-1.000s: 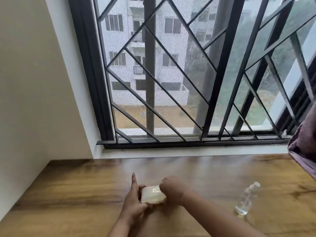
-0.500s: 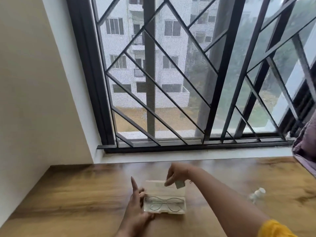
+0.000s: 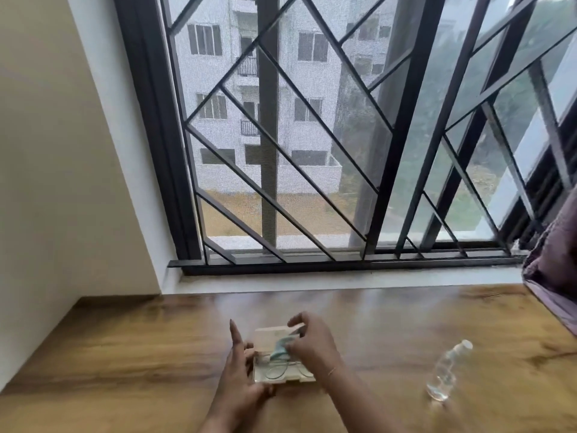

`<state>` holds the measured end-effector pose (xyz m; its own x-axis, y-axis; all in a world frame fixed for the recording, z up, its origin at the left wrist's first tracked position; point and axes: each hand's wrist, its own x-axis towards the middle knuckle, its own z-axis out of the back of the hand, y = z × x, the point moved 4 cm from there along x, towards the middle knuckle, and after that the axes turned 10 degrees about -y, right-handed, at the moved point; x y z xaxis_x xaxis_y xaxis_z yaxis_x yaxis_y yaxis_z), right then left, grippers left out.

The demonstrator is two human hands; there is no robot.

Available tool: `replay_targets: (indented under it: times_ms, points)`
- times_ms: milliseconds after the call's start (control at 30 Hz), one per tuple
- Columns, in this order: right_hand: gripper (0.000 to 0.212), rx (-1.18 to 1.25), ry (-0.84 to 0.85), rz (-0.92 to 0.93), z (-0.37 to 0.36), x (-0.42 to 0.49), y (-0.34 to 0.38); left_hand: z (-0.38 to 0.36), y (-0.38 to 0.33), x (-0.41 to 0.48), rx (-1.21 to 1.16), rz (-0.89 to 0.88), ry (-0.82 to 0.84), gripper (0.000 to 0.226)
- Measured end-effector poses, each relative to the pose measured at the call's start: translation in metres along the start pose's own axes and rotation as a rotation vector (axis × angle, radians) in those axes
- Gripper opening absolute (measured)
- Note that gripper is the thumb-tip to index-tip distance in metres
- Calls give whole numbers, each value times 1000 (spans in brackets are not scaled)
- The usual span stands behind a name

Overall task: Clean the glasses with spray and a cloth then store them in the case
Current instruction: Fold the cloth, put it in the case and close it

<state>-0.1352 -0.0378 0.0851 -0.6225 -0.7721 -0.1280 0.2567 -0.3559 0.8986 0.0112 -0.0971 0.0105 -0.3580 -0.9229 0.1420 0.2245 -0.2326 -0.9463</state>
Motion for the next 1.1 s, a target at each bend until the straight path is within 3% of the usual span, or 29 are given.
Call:
replay_targets:
  times_ms: [300, 600, 833, 967, 1100]
  points:
    - [37, -163, -123, 220, -16, 12, -19, -2, 1, 0, 1, 64, 39, 135]
    - [32, -444, -392, 523, -4, 4, -28, 1, 7, 0, 79, 25, 16, 136]
    - [53, -630, -346, 730, 1, 1, -31, 1, 7, 0, 71, 26, 0, 134]
    - [30, -623, -462, 832, 13, -7, -28, 1, 7, 0, 77, 23, -4, 134]
    - [40, -700, -514, 784, 17, 0, -19, -1, 7, -2, 90, 30, -17, 136]
